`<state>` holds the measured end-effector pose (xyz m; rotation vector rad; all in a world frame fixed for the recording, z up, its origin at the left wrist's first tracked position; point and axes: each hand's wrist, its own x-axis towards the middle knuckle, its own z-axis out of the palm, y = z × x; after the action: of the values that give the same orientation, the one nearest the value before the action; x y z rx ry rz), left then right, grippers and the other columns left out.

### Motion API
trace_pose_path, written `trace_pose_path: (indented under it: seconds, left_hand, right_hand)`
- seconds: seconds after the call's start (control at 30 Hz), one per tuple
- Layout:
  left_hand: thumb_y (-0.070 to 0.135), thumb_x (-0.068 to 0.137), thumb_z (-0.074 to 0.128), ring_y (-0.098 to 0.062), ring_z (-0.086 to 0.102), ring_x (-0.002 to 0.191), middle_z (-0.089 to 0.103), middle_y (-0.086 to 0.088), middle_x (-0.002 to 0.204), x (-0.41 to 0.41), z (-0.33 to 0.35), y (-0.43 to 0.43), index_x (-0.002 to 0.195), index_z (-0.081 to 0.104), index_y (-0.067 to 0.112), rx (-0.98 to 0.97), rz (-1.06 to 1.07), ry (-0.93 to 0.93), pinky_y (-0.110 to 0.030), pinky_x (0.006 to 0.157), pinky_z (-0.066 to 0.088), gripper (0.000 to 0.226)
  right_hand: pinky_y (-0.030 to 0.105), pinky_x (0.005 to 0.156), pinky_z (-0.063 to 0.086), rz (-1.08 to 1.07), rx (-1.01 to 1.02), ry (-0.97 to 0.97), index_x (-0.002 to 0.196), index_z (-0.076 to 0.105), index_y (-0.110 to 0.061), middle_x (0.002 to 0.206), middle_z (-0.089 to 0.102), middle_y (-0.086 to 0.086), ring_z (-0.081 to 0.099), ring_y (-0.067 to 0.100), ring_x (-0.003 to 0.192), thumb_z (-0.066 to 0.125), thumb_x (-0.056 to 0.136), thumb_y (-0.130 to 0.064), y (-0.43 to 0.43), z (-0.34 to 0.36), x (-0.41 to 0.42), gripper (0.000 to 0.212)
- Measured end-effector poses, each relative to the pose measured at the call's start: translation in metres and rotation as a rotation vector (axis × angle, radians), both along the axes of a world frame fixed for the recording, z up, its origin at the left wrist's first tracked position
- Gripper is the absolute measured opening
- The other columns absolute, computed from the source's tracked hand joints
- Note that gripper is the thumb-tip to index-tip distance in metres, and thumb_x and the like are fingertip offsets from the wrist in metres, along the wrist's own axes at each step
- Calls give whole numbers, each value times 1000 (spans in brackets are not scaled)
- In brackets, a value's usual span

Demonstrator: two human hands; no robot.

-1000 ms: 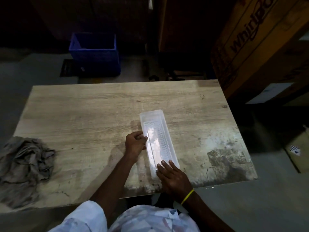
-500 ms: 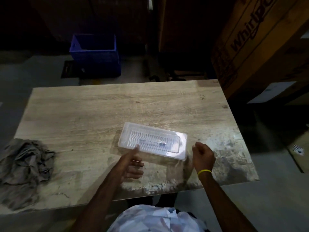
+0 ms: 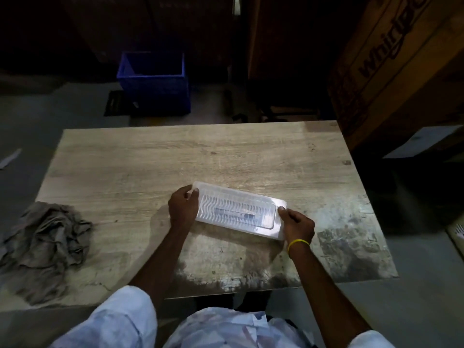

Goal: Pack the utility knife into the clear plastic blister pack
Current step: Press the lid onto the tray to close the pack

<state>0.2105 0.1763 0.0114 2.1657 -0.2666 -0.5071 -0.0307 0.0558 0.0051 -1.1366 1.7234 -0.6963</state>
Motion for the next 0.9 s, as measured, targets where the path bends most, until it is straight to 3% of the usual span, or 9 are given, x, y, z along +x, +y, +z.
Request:
trace_pose_path:
  seconds: [0.1, 0.23, 0.37, 0.47, 0.67, 0.9]
  left_hand:
    - [23, 87, 68, -32, 68, 95, 72, -15, 102, -3, 1, 1, 112, 67, 10, 65, 24, 10, -36, 83, 51, 28]
    - [28, 83, 71, -32, 69, 96, 73, -12, 103, -11, 0, 5, 109, 66, 10, 96, 52, -19, -38, 85, 53, 31]
    - [32, 80, 76, -32, 67, 102, 73, -11, 109, -17, 3, 8, 112, 68, 9, 134, 58, -58, -34, 87, 50, 40]
    - [34, 80, 77, -31, 68, 103, 73, -11, 110, -15, 3, 9, 113, 69, 9, 144, 73, -47, -34, 86, 50, 42]
    - [42, 84, 69, -33, 68, 98, 73, -12, 101, -4, -1, 3, 96, 67, 12, 153, 107, -10, -34, 83, 49, 33]
    - [55, 94, 48, -39, 63, 106, 69, -21, 108, 3, -10, -18, 98, 64, 8, 189, 138, -1, -40, 88, 48, 50]
  right_hand:
    - [33, 90, 53, 27, -35, 31, 98, 78, -5, 97, 77, 13, 71, 23, 94, 82, 75, -27, -2, 3, -1, 32]
    - [22, 78, 46, 37, -123, 135, 96, 79, -9, 93, 78, 9, 71, 24, 91, 78, 78, -30, -1, 11, 1, 27]
    - [32, 86, 55, 101, -190, 231, 102, 77, -12, 98, 77, 7, 71, 26, 95, 78, 78, -33, 0, 11, 5, 32]
    - [32, 81, 55, 117, -209, 232, 94, 78, -9, 89, 78, 8, 72, 26, 87, 79, 77, -31, -4, 8, 7, 28]
    - [33, 91, 50, 67, -40, 162, 94, 77, -7, 92, 76, 14, 70, 30, 94, 81, 74, -26, -18, 4, 11, 28]
    - [36, 89, 47, 29, 20, 188, 87, 68, -7, 99, 72, 19, 63, 37, 102, 63, 83, -57, -25, -2, 26, 50]
